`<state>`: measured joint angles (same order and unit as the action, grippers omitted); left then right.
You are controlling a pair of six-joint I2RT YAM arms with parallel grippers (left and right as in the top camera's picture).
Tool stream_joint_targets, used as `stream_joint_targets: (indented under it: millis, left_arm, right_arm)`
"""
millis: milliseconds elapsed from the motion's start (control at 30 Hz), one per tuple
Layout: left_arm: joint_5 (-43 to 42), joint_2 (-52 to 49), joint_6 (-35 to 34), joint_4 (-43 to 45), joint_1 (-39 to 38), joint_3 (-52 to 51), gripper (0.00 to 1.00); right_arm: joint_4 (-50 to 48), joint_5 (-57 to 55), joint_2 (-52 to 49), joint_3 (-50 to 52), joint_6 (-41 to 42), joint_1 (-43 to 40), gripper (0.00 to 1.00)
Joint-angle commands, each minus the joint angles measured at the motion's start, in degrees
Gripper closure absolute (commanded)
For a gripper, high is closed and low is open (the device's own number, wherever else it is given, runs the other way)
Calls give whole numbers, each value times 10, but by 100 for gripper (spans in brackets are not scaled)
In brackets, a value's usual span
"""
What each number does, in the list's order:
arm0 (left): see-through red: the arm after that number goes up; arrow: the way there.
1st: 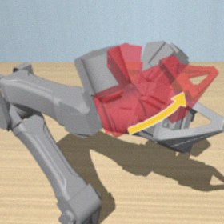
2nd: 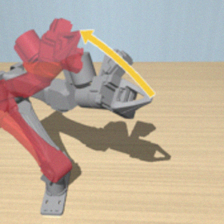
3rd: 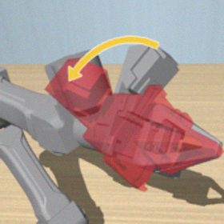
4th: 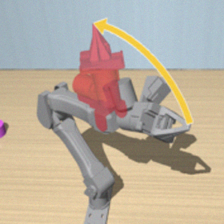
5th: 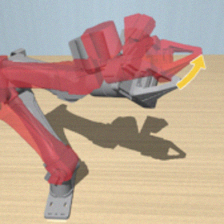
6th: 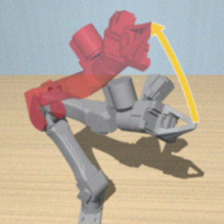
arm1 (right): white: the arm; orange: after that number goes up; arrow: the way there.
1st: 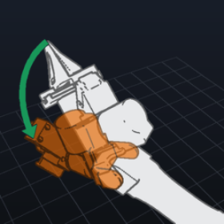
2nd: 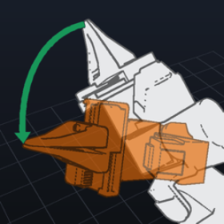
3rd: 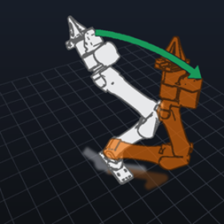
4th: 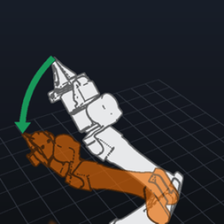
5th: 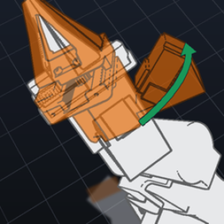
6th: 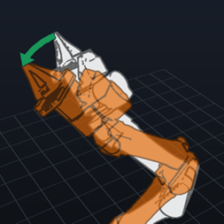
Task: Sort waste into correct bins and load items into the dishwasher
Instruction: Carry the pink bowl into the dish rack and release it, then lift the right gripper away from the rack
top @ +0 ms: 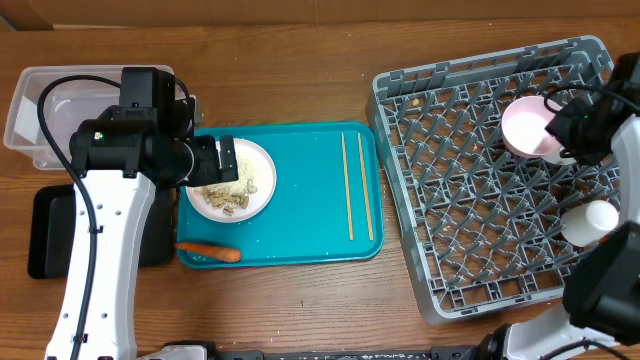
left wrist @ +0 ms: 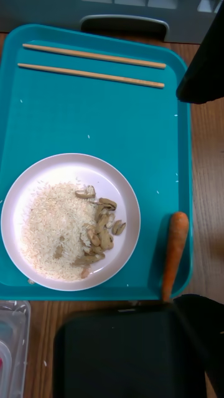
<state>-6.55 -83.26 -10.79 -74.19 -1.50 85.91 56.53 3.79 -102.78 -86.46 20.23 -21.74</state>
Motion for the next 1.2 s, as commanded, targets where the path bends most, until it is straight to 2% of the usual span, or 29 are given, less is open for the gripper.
stream_joint_targets:
  millis: [0,33,67,167,333,400,433,500,533,567,633,767,1167]
  left_arm:
    - [6,1,-10,-2,0,9,0]
    - [6,1,-10,-1,0,9,0]
    - [6,1,-10,-2,0,9,0]
    - [6,1,-10,-1,0,9,0]
    - [6,1,-10,-1,0,9,0]
    - [6,1,-10,-1,0,9,0]
    - [6,1,-10,-1,0,9,0]
    - [6,1,-10,-1,0,9,0]
    - [6,1,-10,-1,0,9,0]
    - [6,1,-10,-1,0,9,0]
    - [6,1,-10,-1,0,9,0]
    - [6,1,-10,-1,0,9,0]
    - [5,1,-10,-2,0,9,0]
  right_arm:
    - [-4,32,-15,3,-12,1,79]
    - [-6,29,-14,3,-12,1,90]
    - [-9,29,-13,1,-12,1,96]
    - [-7,-7,-2,-16,-12,1,96]
    - [-16,-148,47,-62,-12,13,96]
    - [-33,-228,69,-66,-12,28,96]
    - [-42,-316,82,-66,-12,48,96]
    - [-45,-406,83,-66,-10,75,96]
    - [-44,-445,81,-64,-2,87,96]
    - [-44,-535,75,-57,30,116,96]
    - [-53,-604,67,-45,53,145,96]
    - [-64,-653,35,-28,53,187,96]
    - [-29,-674,-67,-9,89,292,96]
